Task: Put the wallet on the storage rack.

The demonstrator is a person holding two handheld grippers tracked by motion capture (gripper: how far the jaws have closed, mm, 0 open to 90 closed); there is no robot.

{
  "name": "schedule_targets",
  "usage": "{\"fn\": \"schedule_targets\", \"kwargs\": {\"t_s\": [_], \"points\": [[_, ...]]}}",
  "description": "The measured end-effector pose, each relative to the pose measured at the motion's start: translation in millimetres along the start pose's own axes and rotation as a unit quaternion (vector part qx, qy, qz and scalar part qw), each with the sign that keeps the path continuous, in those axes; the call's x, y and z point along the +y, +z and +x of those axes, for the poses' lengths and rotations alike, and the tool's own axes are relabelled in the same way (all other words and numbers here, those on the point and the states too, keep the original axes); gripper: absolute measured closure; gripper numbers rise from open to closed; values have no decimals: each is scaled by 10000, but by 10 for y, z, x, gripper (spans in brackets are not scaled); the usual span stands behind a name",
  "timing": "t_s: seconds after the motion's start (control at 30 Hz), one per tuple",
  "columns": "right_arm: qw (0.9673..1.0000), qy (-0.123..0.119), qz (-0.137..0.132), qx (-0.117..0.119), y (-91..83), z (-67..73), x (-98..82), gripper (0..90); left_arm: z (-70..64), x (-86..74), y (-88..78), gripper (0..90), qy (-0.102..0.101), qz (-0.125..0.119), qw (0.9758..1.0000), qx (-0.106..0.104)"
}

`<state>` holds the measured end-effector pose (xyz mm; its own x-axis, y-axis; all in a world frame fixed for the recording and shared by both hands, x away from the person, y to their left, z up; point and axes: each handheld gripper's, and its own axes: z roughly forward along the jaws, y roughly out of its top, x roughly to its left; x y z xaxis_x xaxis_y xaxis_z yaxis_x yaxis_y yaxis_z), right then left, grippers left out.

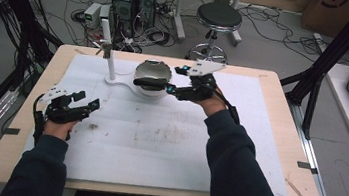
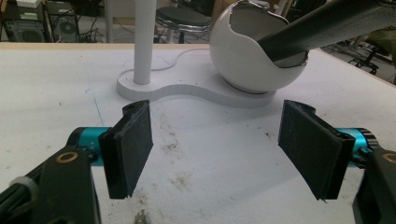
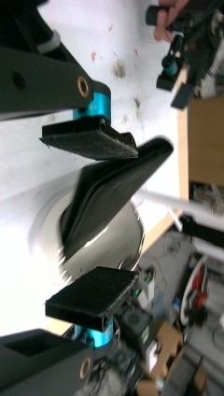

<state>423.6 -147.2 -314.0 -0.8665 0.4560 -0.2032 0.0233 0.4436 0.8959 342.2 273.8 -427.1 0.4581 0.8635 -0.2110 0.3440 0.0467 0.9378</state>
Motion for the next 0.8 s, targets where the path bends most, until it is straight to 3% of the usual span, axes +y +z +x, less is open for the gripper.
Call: {"fn": "schedule_targets", "kwargs": {"t_s": [0.1,0.23,0.37,0.43,0.5,0.53,0.63,0.73,0.8], "points": [[9990,295,115,-309,-229,-77,-155,278,6,0,6,260,-10,-12,10000,14],[9947,687,169,-740,-529,-128,-423,253,10,10,5,260,-8,-69,10000,10],[9866,969,494,-1216,-829,-109,-782,243,17,23,16,239,-26,-216,9998,-1],[9797,1081,671,-1551,-949,-82,-947,212,16,25,30,238,-7,-244,9997,-47],[9736,1345,737,-1691,-1043,-73,-1102,211,14,19,49,238,4,-209,9998,-61],[9707,1490,734,-1738,-1074,-65,-1169,211,12,18,54,238,5,-208,9998,-68],[9660,1646,760,-1846,-1109,-31,-1309,211,2,21,49,238,38,-195,9998,-69],[9637,1633,828,-1945,-1095,13,-1341,211,-13,26,40,238,76,-190,9998,-48],[9639,1612,777,-1974,-1087,46,-1352,211,-18,27,37,238,122,-175,9998,-38]]}}
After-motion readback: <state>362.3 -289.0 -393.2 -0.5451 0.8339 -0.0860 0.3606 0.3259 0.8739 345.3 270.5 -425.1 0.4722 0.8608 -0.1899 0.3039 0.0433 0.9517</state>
